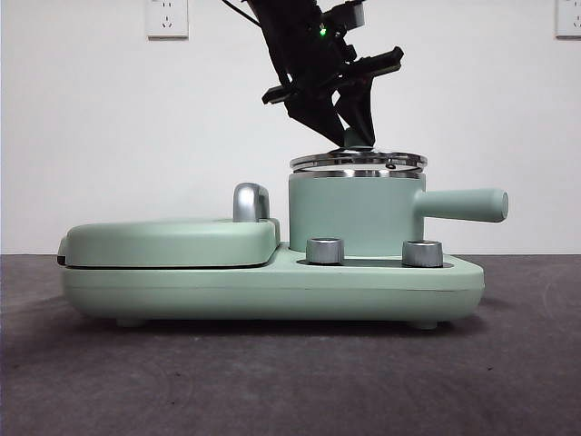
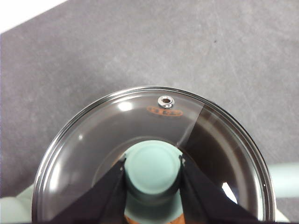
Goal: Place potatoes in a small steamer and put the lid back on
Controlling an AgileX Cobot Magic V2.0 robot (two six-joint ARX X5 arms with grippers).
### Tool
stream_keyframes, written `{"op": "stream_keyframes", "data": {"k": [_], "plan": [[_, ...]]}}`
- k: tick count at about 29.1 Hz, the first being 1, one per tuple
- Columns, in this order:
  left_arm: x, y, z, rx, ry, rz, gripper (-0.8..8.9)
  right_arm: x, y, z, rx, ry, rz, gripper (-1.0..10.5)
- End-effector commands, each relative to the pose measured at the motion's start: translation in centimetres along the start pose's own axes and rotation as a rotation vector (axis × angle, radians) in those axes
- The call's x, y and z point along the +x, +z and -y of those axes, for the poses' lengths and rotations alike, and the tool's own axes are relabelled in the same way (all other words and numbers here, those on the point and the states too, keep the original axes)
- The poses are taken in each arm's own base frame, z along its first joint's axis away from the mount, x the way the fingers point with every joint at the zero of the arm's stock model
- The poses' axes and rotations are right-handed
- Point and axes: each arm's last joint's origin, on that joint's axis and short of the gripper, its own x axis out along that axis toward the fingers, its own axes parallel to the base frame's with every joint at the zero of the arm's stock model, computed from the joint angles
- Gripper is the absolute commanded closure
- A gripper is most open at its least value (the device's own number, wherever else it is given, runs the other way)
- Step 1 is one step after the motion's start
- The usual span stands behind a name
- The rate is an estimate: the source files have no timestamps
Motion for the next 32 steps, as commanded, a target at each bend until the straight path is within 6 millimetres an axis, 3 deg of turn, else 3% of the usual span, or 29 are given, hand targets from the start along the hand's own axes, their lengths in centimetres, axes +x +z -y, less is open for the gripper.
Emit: {"op": "stream_keyframes", "data": {"k": [1,18,32], "plan": [[0.4,0.6,0.4,0.008,-0.004,0.023,7.97,-0.2,0.2,-0.1,0.003,0.011,0.016,4.6],[0.9,0.6,0.0,0.043,0.004,0.04,7.98,-0.2,0.2,-0.1,0.003,0.007,0.018,4.6],[1.9,-1.0,0.1,0.018,-0.003,-0.087,7.84,-0.2,0.2,-0.1,0.002,0.007,0.018,4.6]]}}
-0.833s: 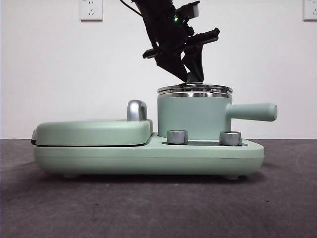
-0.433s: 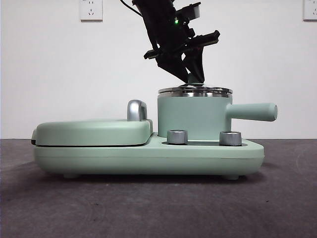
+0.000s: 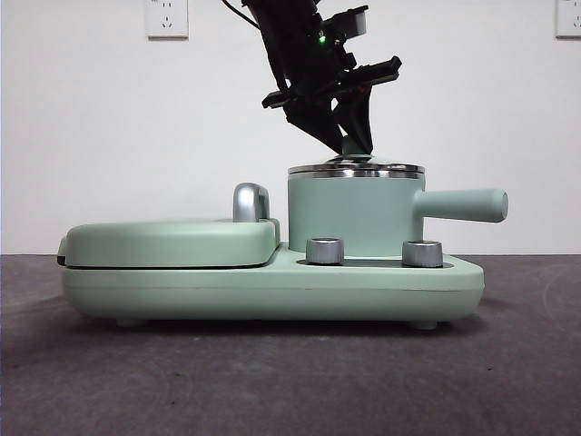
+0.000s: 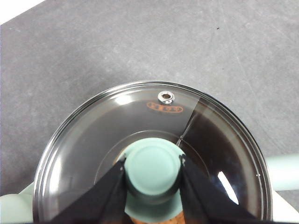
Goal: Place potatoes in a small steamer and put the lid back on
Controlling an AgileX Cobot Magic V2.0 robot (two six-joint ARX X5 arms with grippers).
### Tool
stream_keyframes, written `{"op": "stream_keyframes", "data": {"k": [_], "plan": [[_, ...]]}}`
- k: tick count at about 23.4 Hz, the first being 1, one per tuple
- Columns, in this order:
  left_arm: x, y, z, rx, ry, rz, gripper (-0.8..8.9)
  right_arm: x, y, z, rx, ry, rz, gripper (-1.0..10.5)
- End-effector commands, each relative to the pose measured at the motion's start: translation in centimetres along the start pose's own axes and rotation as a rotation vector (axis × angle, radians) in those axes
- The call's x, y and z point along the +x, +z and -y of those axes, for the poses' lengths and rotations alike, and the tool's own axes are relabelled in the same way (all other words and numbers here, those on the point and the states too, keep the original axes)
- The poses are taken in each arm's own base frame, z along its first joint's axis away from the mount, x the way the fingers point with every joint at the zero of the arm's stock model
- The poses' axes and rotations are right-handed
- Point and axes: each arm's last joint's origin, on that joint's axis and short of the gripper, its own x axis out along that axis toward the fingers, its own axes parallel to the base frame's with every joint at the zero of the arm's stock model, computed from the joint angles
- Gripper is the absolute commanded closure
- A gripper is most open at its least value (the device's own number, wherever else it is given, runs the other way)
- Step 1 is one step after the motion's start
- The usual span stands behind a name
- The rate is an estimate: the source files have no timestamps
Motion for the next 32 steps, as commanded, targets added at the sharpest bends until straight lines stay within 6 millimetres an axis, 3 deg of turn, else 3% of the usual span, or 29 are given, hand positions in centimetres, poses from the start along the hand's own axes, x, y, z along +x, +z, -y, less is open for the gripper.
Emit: {"op": "stream_keyframes", "data": {"k": [1,2,5,7,10,12,15,19,22,25,32], "plan": [[1.4,-0.6,0.2,-0.01,-0.004,-0.048,7.78,-0.2,0.2,-0.1,0.002,0.01,0.016,4.6],[1.4,-0.6,0.2,-0.01,-0.004,-0.048,7.54,-0.2,0.2,-0.1,0.003,0.01,0.016,4.6],[1.4,-0.4,0.2,-0.01,-0.002,-0.019,4.69,-0.2,0.2,-0.1,0.002,0.009,0.017,4.6],[1.3,-0.2,0.2,-0.009,-0.002,-0.009,3.34,-0.2,0.2,0.0,0.003,-0.008,0.024,4.6],[-0.3,0.7,0.2,-0.01,-0.004,-0.038,3.13,-0.2,0.2,0.0,0.002,-0.007,0.024,4.6],[-2.3,1.5,0.2,-0.007,-0.006,-0.079,3.13,-0.2,0.2,0.0,0.001,-0.007,0.023,4.6],[-6.8,2.2,0.2,0.0,-0.025,-0.094,3.15,-0.2,0.2,0.0,0.001,-0.007,0.023,4.6],[-12.5,1.4,0.2,-0.024,-0.091,-0.181,3.19,-0.2,0.2,0.0,-0.021,-0.007,0.023,4.6],[-16.0,-0.3,0.3,-0.031,-0.096,-0.207,3.19,-0.2,0.2,-0.1,-0.036,-0.007,0.024,4.6],[-19.3,-3.8,0.7,-0.032,-0.099,-0.245,3.19,-0.2,0.2,-0.1,-0.072,-0.006,0.026,4.6],[-25.4,-10.1,1.3,-0.019,-0.091,-0.121,3.19,-0.2,1.0,-0.4,-0.124,0.023,0.101,4.6]]}}
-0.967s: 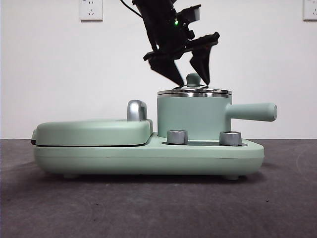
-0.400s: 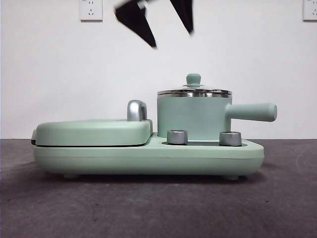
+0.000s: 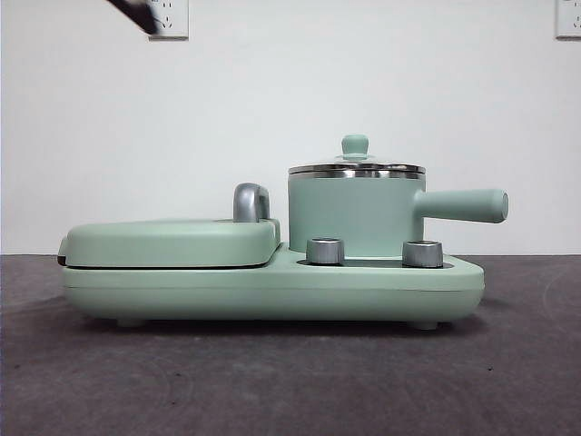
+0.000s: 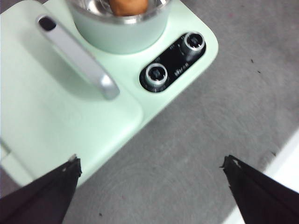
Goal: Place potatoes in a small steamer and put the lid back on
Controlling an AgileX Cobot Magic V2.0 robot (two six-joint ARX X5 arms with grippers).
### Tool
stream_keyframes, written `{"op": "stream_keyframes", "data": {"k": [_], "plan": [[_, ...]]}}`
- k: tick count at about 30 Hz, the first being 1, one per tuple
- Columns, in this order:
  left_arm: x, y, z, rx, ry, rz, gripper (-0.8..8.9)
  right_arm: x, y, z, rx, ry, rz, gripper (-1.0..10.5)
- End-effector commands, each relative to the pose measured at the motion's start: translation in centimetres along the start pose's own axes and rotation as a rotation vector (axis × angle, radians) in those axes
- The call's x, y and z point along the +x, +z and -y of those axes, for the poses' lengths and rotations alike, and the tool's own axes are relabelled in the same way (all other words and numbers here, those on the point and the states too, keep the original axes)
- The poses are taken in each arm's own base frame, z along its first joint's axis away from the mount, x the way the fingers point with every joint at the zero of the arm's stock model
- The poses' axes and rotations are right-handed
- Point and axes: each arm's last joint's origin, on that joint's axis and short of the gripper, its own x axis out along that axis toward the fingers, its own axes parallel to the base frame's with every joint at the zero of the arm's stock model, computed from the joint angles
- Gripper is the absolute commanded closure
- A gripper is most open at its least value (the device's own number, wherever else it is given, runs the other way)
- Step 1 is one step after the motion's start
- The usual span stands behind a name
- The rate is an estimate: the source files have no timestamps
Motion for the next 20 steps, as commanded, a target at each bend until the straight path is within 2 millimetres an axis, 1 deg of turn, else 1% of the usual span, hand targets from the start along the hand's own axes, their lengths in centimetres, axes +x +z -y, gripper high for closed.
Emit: {"op": "stream_keyframes", "data": {"k": [1,5,10,11,12,13,14,15,16,17,20], "plan": [[-1.8,-2.0,0.5,0.016,-0.001,0.088,3.19,-0.2,0.5,-0.2,-0.044,0.023,0.044,4.6],[-3.5,-5.9,0.8,-0.021,0.0,0.184,3.19,0.0,0.8,-0.3,-0.07,0.035,0.057,4.6],[-3.8,-10.6,1.1,-0.105,-0.009,0.256,3.32,0.5,0.9,-0.5,-0.092,0.056,0.027,4.6],[-3.8,-11.3,1.2,-0.113,-0.011,0.266,3.58,0.6,1.0,-0.5,-0.092,0.055,0.02,4.7],[-3.7,-12.1,1.2,-0.12,-0.012,0.275,4.53,0.8,1.0,-0.5,-0.092,0.056,0.015,5.1],[-3.7,-12.6,1.2,-0.121,-0.012,0.28,5.89,0.9,1.1,-0.6,-0.093,0.059,0.008,6.2],[-3.7,-13.2,1.3,-0.119,-0.012,0.282,8.26,1.1,1.1,-0.6,-0.092,0.063,0.0,8.4],[-3.8,-13.6,1.3,-0.12,-0.012,0.286,7.79,1.2,1.1,-0.6,-0.093,0.063,-0.007,9.6],[-3.9,-13.8,1.3,-0.12,-0.012,0.288,8.14,1.3,1.2,-0.6,-0.091,0.058,-0.01,9.1],[-4.0,-14.0,1.4,-0.12,-0.012,0.29,8.08,1.5,1.2,-0.7,-0.092,0.054,-0.017,9.3],[-4.3,-14.3,1.4,-0.12,-0.013,0.297,8.08,1.9,1.4,-0.7,-0.088,0.045,-0.034,9.3]]}}
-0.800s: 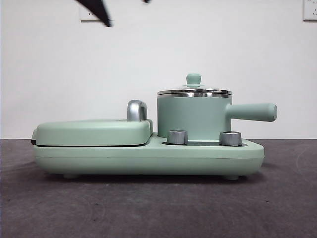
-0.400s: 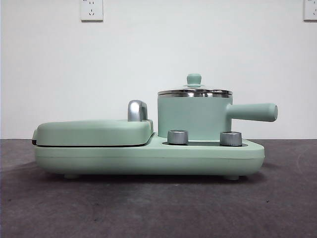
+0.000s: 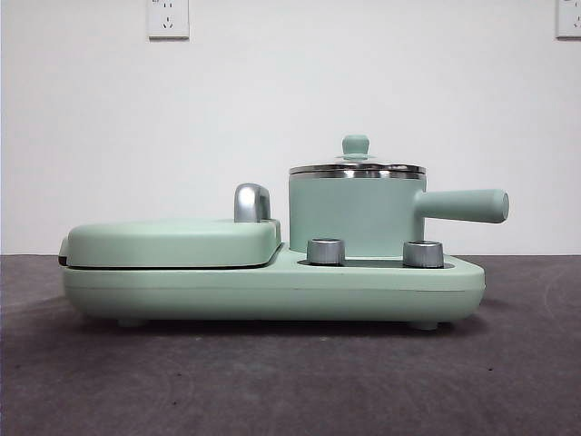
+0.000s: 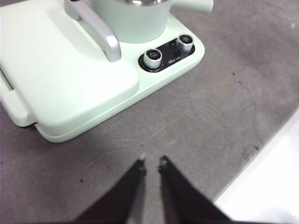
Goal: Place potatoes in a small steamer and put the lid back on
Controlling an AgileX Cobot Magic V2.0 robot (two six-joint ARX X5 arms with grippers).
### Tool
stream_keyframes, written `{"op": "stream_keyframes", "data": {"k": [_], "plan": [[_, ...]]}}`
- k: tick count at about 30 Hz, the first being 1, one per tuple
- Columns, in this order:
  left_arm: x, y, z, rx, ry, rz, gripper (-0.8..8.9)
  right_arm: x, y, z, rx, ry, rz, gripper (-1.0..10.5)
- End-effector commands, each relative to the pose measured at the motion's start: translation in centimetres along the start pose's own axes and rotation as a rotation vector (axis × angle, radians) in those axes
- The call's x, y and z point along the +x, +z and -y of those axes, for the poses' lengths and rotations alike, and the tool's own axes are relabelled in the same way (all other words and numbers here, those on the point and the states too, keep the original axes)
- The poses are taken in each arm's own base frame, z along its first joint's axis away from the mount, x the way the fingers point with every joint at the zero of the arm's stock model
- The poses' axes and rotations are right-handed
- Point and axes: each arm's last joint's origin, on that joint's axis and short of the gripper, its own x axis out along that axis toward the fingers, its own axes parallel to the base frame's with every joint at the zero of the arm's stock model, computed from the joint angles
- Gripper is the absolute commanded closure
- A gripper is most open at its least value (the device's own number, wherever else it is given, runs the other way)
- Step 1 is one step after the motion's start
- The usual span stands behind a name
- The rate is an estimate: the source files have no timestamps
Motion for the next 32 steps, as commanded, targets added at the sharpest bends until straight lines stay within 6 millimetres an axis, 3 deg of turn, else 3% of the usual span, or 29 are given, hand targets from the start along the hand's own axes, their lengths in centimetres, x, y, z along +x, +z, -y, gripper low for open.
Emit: {"op": "stream_keyframes", "data": {"k": [1,22,26,32], "plan": [[-0.2,0.2,0.1,0.001,-0.009,0.017,8.08,0.2,0.3,-0.1,-0.011,0.006,0.002,9.3],[-0.4,-0.5,-0.3,-0.014,0.012,0.078,8.08,0.1,0.3,-0.1,-0.012,0.005,0.006,9.3],[1.3,-2.3,-1.4,-0.011,0.069,0.222,8.08,0.1,0.4,-0.1,-0.012,0.005,0.006,9.3],[4.7,-6.7,-4.1,-0.025,0.23,0.534,8.08,0.1,0.4,-0.1,-0.012,0.005,0.006,9.3]]}}
